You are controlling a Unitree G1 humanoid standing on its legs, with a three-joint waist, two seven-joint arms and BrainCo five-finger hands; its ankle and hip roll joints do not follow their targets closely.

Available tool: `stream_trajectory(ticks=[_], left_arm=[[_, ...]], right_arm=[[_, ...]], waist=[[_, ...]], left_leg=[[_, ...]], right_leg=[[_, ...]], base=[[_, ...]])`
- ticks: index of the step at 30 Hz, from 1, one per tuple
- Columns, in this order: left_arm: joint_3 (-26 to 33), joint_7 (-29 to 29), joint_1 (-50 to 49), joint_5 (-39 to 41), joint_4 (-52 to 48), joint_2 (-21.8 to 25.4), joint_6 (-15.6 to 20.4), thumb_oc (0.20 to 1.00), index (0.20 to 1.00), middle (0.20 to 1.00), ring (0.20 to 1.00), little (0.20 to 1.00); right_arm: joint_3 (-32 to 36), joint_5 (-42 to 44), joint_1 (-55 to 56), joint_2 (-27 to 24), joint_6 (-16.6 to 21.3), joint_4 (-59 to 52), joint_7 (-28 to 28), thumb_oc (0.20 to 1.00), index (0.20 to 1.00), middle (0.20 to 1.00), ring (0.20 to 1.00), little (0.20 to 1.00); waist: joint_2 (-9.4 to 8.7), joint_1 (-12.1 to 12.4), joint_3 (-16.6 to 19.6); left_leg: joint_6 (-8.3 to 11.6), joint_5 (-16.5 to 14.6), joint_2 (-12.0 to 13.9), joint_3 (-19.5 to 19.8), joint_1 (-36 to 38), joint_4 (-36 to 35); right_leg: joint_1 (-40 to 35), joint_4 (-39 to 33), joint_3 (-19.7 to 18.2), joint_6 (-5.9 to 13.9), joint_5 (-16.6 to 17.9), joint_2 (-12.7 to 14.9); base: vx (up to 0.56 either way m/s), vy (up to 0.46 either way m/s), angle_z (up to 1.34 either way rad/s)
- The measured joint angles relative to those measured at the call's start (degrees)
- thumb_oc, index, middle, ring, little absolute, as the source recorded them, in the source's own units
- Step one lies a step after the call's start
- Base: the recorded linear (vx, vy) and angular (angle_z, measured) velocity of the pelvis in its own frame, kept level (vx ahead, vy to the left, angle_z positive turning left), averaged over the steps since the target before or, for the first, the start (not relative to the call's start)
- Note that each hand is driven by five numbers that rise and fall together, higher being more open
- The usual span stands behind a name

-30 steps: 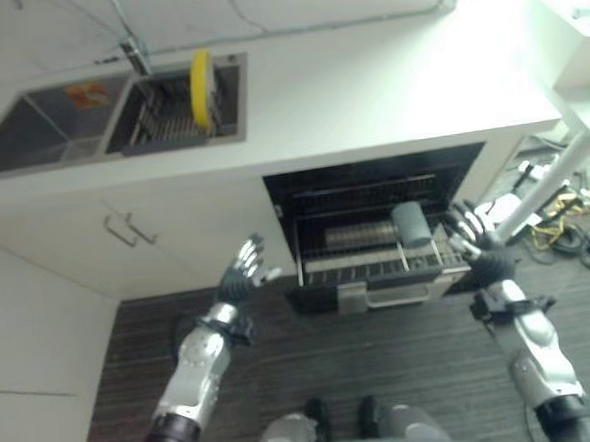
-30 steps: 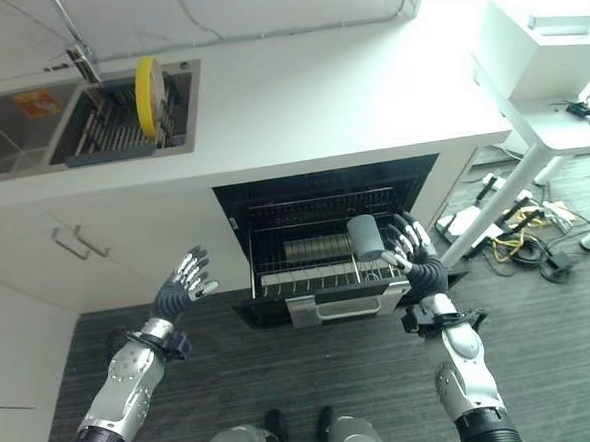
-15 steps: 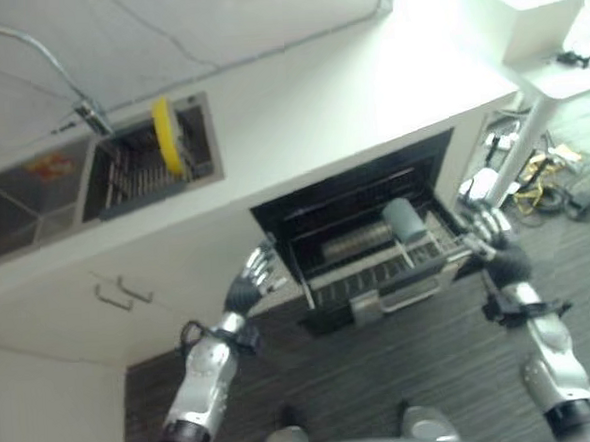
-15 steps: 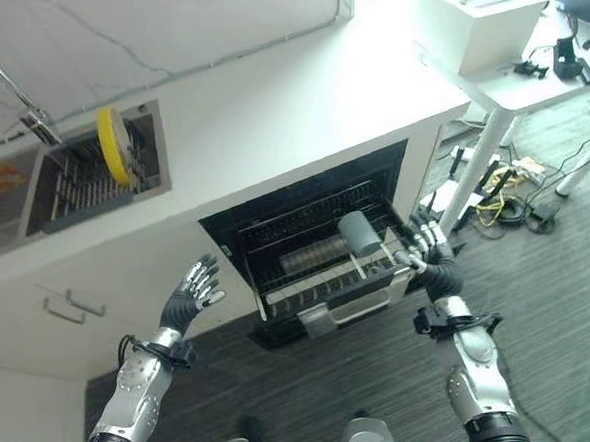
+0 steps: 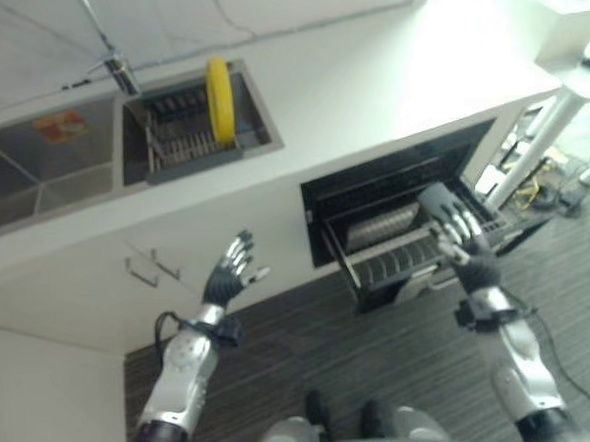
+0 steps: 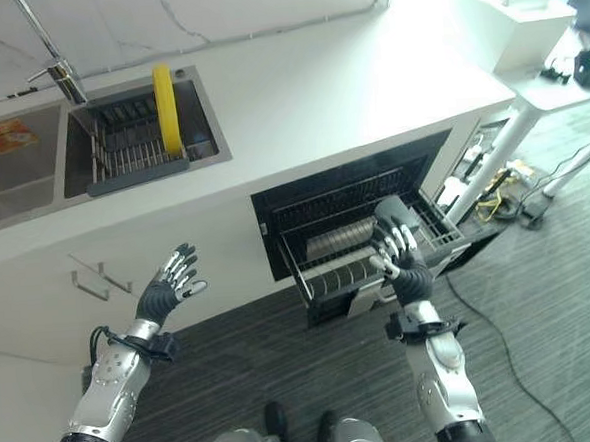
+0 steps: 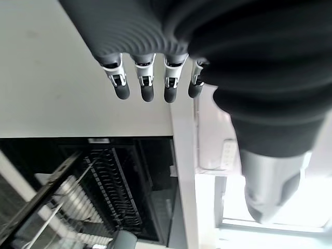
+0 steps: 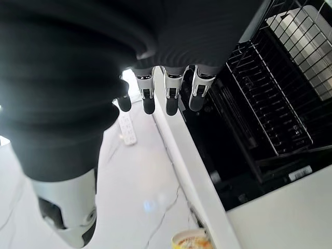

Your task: Place the dishes in the dishwasher.

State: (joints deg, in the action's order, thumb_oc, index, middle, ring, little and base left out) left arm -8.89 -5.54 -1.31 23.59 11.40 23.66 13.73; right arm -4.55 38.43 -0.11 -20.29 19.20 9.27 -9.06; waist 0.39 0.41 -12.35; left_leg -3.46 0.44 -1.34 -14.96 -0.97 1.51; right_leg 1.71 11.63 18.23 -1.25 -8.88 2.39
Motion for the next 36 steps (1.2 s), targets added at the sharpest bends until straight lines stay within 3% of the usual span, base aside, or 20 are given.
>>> stream_trajectory(ticks=[2, 3, 4, 5, 6, 8, 9, 11, 13, 15, 16, 17, 18, 21, 23, 27, 30, 33, 34, 36], left_arm=[[-0.22, 0.0, -1.18, -0.01, 0.06, -1.26, 0.43, 1.0, 1.0, 1.0, 1.0, 1.0], [-0.21, -0.13, -1.08, 0.02, 0.26, -1.36, 0.98, 1.0, 1.0, 1.0, 1.0, 1.0], [-0.2, -0.2, -1.0, 0.04, 0.36, -1.4, 1.16, 1.0, 1.0, 1.0, 1.0, 1.0], [-0.09, -0.26, -2.34, 0.06, 0.52, -1.36, 1.22, 1.0, 1.0, 1.0, 1.0, 1.0], [-0.1, -0.48, -2.98, 0.07, 0.63, -1.48, 1.37, 1.0, 1.0, 1.0, 1.0, 1.0], [0.05, -1.5, -3.2, 0.08, 2.19, -2.33, 2.42, 1.0, 1.0, 1.0, 1.0, 1.0], [0.01, -1.59, -3.17, 0.09, 2.86, -3.3, 2.42, 1.0, 1.0, 1.0, 1.0, 1.0], [-0.03, -2.2, -2.96, 0.08, 3.26, -4.22, 2.42, 1.0, 1.0, 1.0, 1.0, 1.0], [-0.16, -2.68, -1.96, 0.08, 3.37, -4.85, 2.46, 1.0, 1.0, 1.0, 1.0, 1.0], [-0.14, -2.72, -1.61, 0.07, 3.34, -4.74, 2.48, 1.0, 1.0, 1.0, 1.0, 1.0], [-0.15, -2.82, -1.68, 0.06, 3.32, -4.77, 2.47, 1.0, 1.0, 1.0, 1.0, 1.0], [-0.11, -2.83, -1.43, 0.06, 3.55, -4.42, 2.35, 1.0, 1.0, 1.0, 1.0, 1.0], [-0.15, -3.04, -1.37, 0.03, 3.02, -4.17, 2.25, 1.0, 1.0, 1.0, 1.0, 1.0], [-0.13, -3.06, -1.45, 0.03, 2.04, -2.47, 1.96, 1.0, 1.0, 1.0, 1.0, 1.0], [-0.11, -3.16, -1.45, 0.03, 2.04, -1.63, 1.45, 1.0, 1.0, 1.0, 1.0, 1.0], [-0.21, -4.56, -1.35, -0.05, 2.1, -1.68, 0.99, 1.0, 1.0, 1.0, 1.0, 1.0], [-0.26, -4.66, -1.14, -0.28, 2.08, -1.57, 0.92, 1.0, 1.0, 1.0, 1.0, 1.0], [-0.23, -3.81, -1.31, -2.26, 1.95, -0.51, 0.78, 1.0, 1.0, 1.0, 1.0, 1.0], [-0.16, -3.32, -1.39, -2.24, 1.96, -0.3, 0.39, 1.0, 1.0, 1.0, 1.0, 1.0], [-0.11, -2.89, -1.59, -2.22, 2.0, -0.54, -0.33, 1.0, 1.0, 1.0, 1.0, 1.0]], right_arm=[[0.41, 0.0, -0.51, -2.17, 0.19, -0.03, -0.03, 1.0, 1.0, 1.0, 1.0, 1.0], [1.13, -0.04, -1.13, -2.19, 0.49, 0.29, -0.02, 1.0, 1.0, 1.0, 1.0, 1.0], [1.61, -0.05, -1.36, -1.76, 0.52, 1.12, 0.0, 1.0, 1.0, 1.0, 1.0, 1.0], [0.85, -0.12, -1.19, -1.23, 0.4, 2.14, -0.02, 1.0, 1.0, 1.0, 1.0, 1.0], [0.54, -0.24, -1.0, -0.98, 0.39, 2.18, -0.21, 1.0, 1.0, 1.0, 1.0, 1.0], [0.42, -1.4, -1.01, -0.26, 0.38, 2.19, -0.41, 1.0, 1.0, 1.0, 1.0, 1.0], [0.49, -1.77, -0.51, -0.39, 0.33, 2.19, -0.47, 1.0, 1.0, 1.0, 1.0, 1.0], [0.31, -2.35, 0.48, -1.09, 0.19, 2.13, -0.47, 1.0, 1.0, 1.0, 1.0, 1.0], [0.49, -2.38, 2.23, -2.11, 0.26, 1.17, -0.48, 1.0, 1.0, 1.0, 1.0, 1.0], [0.59, -2.39, 2.42, -2.29, 0.26, 0.95, -0.51, 1.0, 1.0, 1.0, 1.0, 1.0], [0.56, -2.43, 2.69, -2.37, 0.27, 0.88, -0.57, 1.0, 1.0, 1.0, 1.0, 1.0], [0.31, -2.43, 2.96, -1.53, 0.23, 0.64, -0.59, 1.0, 1.0, 1.0, 1.0, 1.0], [0.01, -2.44, 2.84, -1.33, 0.32, -0.22, -0.66, 1.0, 1.0, 1.0, 1.0, 1.0], [-1.43, -2.67, -0.37, -0.2, 0.43, -0.87, -0.49, 1.0, 1.0, 1.0, 1.0, 1.0], [-1.74, -3.54, -2.53, 0.69, 0.47, -0.94, -0.08, 1.0, 1.0, 1.0, 1.0, 1.0], [-1.34, -3.54, -1.17, 0.94, 0.5, -1.36, 1.16, 1.0, 1.0, 1.0, 1.0, 1.0], [-1.45, -3.53, 1.7, 1.53, 0.51, -3.29, 2.16, 1.0, 1.0, 1.0, 1.0, 1.0], [-1.66, -3.53, 2.64, 2.33, 0.55, -3.31, 1.98, 1.0, 1.0, 1.0, 1.0, 1.0], [-1.56, -3.5, 2.64, 2.05, 0.69, -3.3, 1.88, 1.0, 1.0, 1.0, 1.0, 1.0], [-1.51, -3.43, 2.58, 1.57, 1.78, -3.31, 1.36, 1.0, 1.0, 1.0, 1.0, 1.0]], waist=[[-0.43, 0.17, -0.08], [-1.24, -0.09, -0.52], [-2.55, 0.04, -1.3], [-2.36, 0.22, -1.34], [-1.6, -0.19, -1.39], [0.47, -0.03, -1.51], [1.06, -0.33, -1.57], [1.17, -0.07, -1.55], [1.19, -1.67, -1.48], [2.28, -1.71, -1.22], [3.14, -1.57, -0.94], [2.11, -1.35, -0.99], [1.35, -0.71, -0.96], [0.82, 1.76, -0.94], [0.38, 2.96, -0.95], [0.22, 2.66, -0.88], [-0.05, 1.62, -0.82], [-0.98, 1.55, -0.27], [-1.03, 1.33, -0.24], [-1.38, 0.7, -0.08]], left_leg=[[1.55, 0.51, 0.2, 0.44, -2.59, 5.55], [3.07, 1.36, 0.1, 1.86, -7.79, 13.86], [5.18, 2.34, 0.39, 2.91, -13.62, 23.48], [5.58, 0.15, 1.59, 3.74, -14.71, 24.83], [5.38, -0.33, 3.32, 4.77, -12.83, 19.37], [8.0, 1.59, 6.95, 7.87, -8.3, 1.0], [8.77, 2.32, 9.07, 8.97, -7.76, -4.27], [9.35, 2.66, 11.92, 9.1, -7.67, -4.34], [9.36, 2.74, 11.89, 4.86, -5.01, -4.36], [8.63, 3.23, 10.32, 4.77, -1.47, -4.45], [7.09, 4.47, 9.12, 5.06, 1.28, -4.69], [6.68, 5.73, 7.65, 5.25, 2.35, -6.25], [5.58, 5.02, 5.64, 5.18, 2.78, -6.33], [3.14, 3.31, 2.33, 5.17, 3.26, -5.3], [2.11, 1.92, 1.14, 4.93, 3.46, -4.27], [-0.01, -0.65, 0.37, 4.79, 3.84, -2.92], [-2.0, -1.39, -0.74, 5.18, 3.09, -2.43], [-3.53, -1.05, -0.74, 5.99, 3.24, -2.58], [-2.59, -0.4, -0.35, 6.42, 3.24, -2.63], [-2.12, -0.51, 0.02, 6.54, 3.29, -2.64]], right_leg=[[-0.35, -0.61, 0.28, -0.22, -0.28, 0.45], [0.29, -0.44, -0.27, -2.07, -0.8, 1.23], [0.48, -0.99, -0.36, -2.14, 1.1, 2.54], [-1.49, -3.84, -0.24, -0.85, 2.08, 1.83], [-2.61, -5.08, -0.35, -0.66, 2.32, 0.85], [-3.48, -6.89, -2.2, 0.11, 2.92, -1.18], [-3.57, -7.19, -2.57, -0.25, 3.51, -1.56], [-4.29, -8.09, -2.91, -1.03, 4.38, -1.65], [-6.87, -9.75, -1.93, -0.93, 4.72, -0.78], [-7.44, -9.91, -2.23, 0.56, 4.33, -0.79], [-7.7, -9.32, -2.28, 1.82, 3.65, -0.98], [-7.51, -7.9, -2.09, 2.95, 2.92, 0.76], [-7.57, -7.23, -1.97, 4.07, 2.42, 2.83], [-8.32, -6.81, -1.77, 5.82, 2.53, 6.24], [-8.25, -6.2, -1.96, 6.59, 2.51, 7.09], [-4.46, 4.24, -2.42, 6.89, 2.32, 9.29], [2.43, 16.97, -7.0, 7.16, 3.5, 11.36], [6.06, 22.04, -7.69, 8.02, 2.04, 9.15], [6.28, 19.05, -7.43, 7.12, -0.31, 6.5], [6.36, 6.44, -7.3, 5.79, -0.55, 1.68]], base=[[0.0, -0.095, 0.22], [0.07, 0.036, 0.25], [0.14, 0.152, 0.13], [0.22, 0.274, -0.04], [0.21, 0.275, -0.25], [0.17, 0.251, -0.35], [0.15, 0.274, -0.31], [0.12, 0.239, -0.22], [0.12, 0.185, 0.11], [0.13, 0.162, -0.02], [0.08, 0.102, 0.03], [0.07, 0.092, 0.11], [0.09, 0.127, 0.14], [0.09, 0.167, 0.1], [0.13, 0.27, -0.06], [0.09, 0.215, -0.03], [0.06, 0.102, 0.13], [0.12, -0.048, 0.11], [0.13, -0.093, 0.09], [0.12, -0.131, 0.15]])
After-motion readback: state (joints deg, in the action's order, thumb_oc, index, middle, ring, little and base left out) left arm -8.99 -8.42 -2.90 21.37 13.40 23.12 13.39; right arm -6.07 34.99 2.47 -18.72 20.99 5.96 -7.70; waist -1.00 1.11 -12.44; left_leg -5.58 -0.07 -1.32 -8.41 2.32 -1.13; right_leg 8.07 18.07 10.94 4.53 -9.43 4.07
